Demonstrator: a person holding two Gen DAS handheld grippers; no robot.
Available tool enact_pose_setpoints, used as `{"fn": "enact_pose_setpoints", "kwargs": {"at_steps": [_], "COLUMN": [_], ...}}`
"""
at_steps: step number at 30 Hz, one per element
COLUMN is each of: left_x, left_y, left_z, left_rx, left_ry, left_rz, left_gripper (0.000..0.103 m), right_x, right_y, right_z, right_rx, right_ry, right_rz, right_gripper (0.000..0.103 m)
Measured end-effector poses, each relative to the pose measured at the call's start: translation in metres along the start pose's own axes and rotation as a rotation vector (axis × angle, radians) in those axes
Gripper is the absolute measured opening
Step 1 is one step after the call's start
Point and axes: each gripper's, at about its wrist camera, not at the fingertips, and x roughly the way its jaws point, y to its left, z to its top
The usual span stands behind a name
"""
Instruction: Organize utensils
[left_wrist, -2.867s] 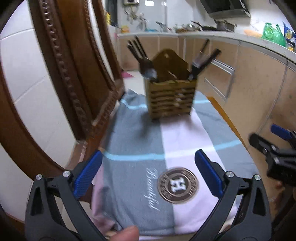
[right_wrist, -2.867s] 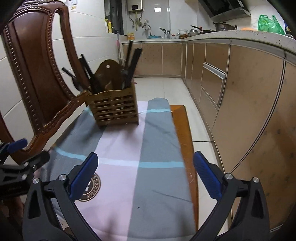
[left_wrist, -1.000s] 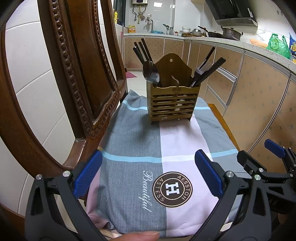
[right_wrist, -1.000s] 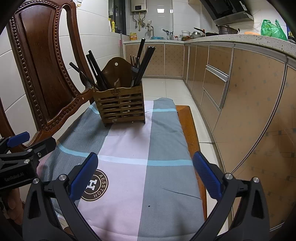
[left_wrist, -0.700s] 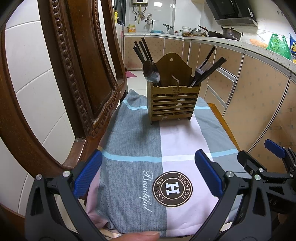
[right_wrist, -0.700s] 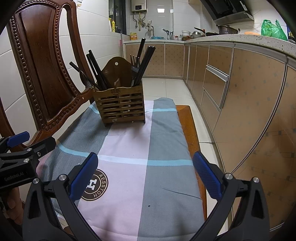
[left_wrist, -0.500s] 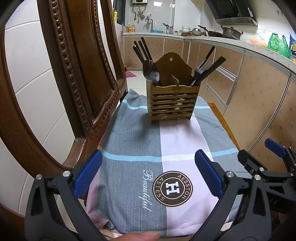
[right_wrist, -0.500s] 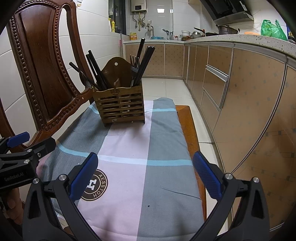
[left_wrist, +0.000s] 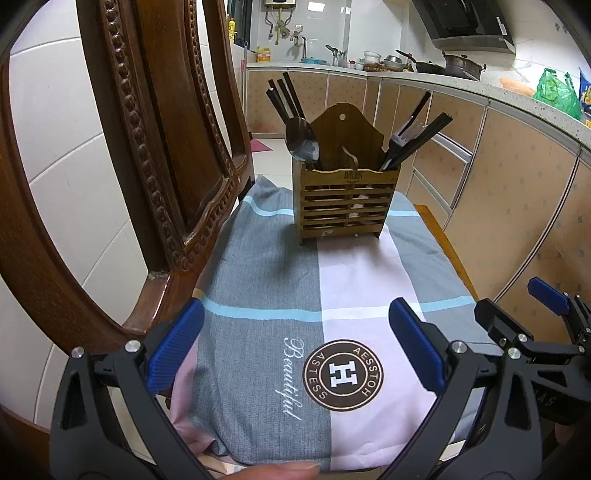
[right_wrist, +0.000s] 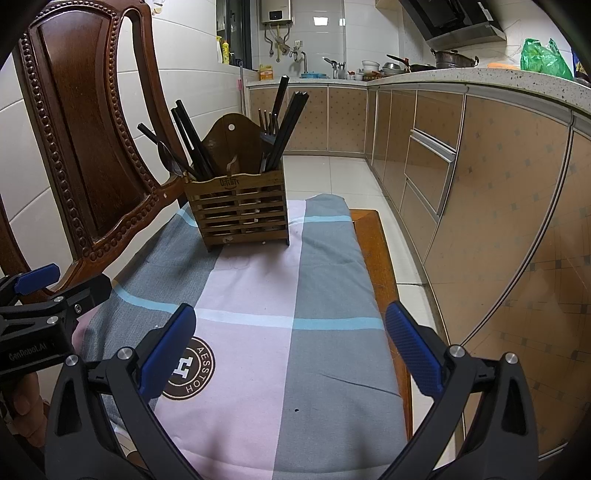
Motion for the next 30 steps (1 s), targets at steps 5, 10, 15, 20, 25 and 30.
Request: {"fn": "enact_pose_setpoints", "kwargs": {"at_steps": [5, 10, 15, 20, 25, 30], "left_x": [0.0005, 0.0008, 0.0024, 0.0047, 0.0040, 0.0049], "left_y": [0.0003, 0.0003, -0.0015, -0.0006, -0.0001, 0.0003], "left_z": [-0.0001, -0.0003, -0.0015, -0.0018, -0.0019, -0.0030], "left_rx": [-0.002, -0.003, 0.006, 0.003, 0.001, -0.010], "left_ry": [0.005, 0.006, 0.010, 0.019, 0.012, 0.019], "left_rz": [-0.002, 0.000, 0.003, 0.000, -0.001, -0.003], "left_gripper": [0.099, 0.099, 0.099, 0.099, 0.099, 0.099], "right_x": [0.0016, 0.0019, 0.0021, 0.0040, 0.0039, 0.0042], "right_y": [-0.0007, -0.0009, -0.0008, -0.0015, -0.0016, -0.0020], "right_z": [-0.0010, -0.0005, -0.0007, -0.0011, -0.0013, -0.0016], "right_rx": [0.004, 0.004, 0.005, 0.004, 0.003, 0.002], "right_ry": [0.003, 0.004, 0.005, 0.013, 0.013, 0.013], "right_rz": [-0.004, -0.002, -0.003, -0.001, -0.001, -0.001], "right_gripper": [0.100, 0.100, 0.100, 0.100, 0.100, 0.100]}}
